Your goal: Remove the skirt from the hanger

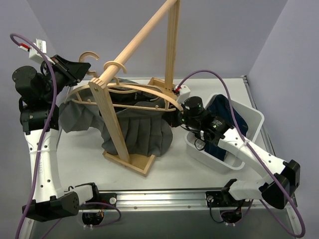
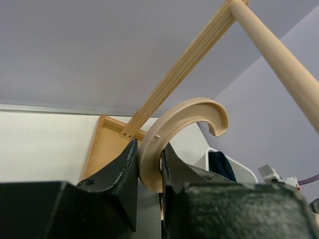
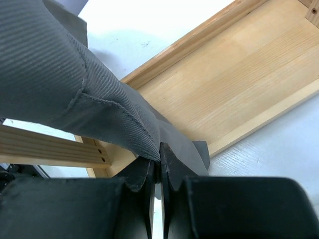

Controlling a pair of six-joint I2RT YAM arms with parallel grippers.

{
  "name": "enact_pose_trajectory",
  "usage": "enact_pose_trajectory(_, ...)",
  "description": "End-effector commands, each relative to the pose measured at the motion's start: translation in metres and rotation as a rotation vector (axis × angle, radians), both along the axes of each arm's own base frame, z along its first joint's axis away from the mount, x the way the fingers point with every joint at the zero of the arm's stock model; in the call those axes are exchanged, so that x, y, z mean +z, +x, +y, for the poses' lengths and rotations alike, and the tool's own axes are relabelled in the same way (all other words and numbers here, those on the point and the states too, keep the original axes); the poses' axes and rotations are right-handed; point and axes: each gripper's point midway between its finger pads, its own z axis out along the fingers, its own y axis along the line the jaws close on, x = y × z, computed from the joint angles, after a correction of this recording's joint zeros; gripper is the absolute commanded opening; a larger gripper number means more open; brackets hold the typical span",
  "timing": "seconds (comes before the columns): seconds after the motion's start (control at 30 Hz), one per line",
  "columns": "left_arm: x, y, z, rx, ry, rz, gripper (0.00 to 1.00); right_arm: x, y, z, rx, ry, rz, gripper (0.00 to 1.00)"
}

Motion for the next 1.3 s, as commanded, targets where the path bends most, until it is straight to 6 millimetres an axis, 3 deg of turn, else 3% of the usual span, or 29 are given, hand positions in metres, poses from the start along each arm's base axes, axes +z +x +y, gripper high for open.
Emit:
enact_pose_trajectory(0.0,0.038,-0.004,0.001,0.000,-0.072,-0.148,0.02,-0.013,0.003,-0.014,-0.076,-0.031,0.024,0.00)
enact_pose_trajectory(0.03,0.043,-0.004,-0.003,-0.036,-0.115,-0.162,0.02,-0.014,0.003,-0.009,-0.066,-0.011,0.030,0.00)
enact_pose_trajectory(0.07,0.033,0.002,-0.004,-0.051,-0.144,-0.135,0.02,-0.015,0.001,-0.004,-0.046,0.004,0.038,0.00)
enact_pose_trajectory(0.17,0.032,0.007,-0.010,-0.100,-0.203,-0.146,0.02,-0.019,-0.003,0.010,-0.006,0.065,0.054,0.00)
enact_pose_trajectory(0.4,0.031,0.010,-0.011,-0.125,-0.247,-0.144,0.02,-0.018,-0.003,0.032,0.039,0.166,0.074,0.00)
enact_pose_trajectory(0.6,0.038,0.005,-0.013,-0.136,-0.248,-0.154,0.02,-0.018,0.008,0.046,0.052,0.191,0.078,0.00)
enact_pose_trajectory(0.83,0.044,-0.004,-0.016,-0.148,-0.242,-0.160,0.02,-0.033,0.029,0.053,0.026,0.163,0.104,0.00)
enact_pose_trajectory(1.1,0.048,-0.005,-0.017,-0.151,-0.237,-0.165,0.02,-0.025,0.047,0.068,0.040,0.222,0.111,0.00)
enact_pose_trajectory(1.27,0.050,-0.006,-0.019,-0.165,-0.241,-0.160,0.02,-0.034,0.061,0.070,0.051,0.225,0.129,0.00)
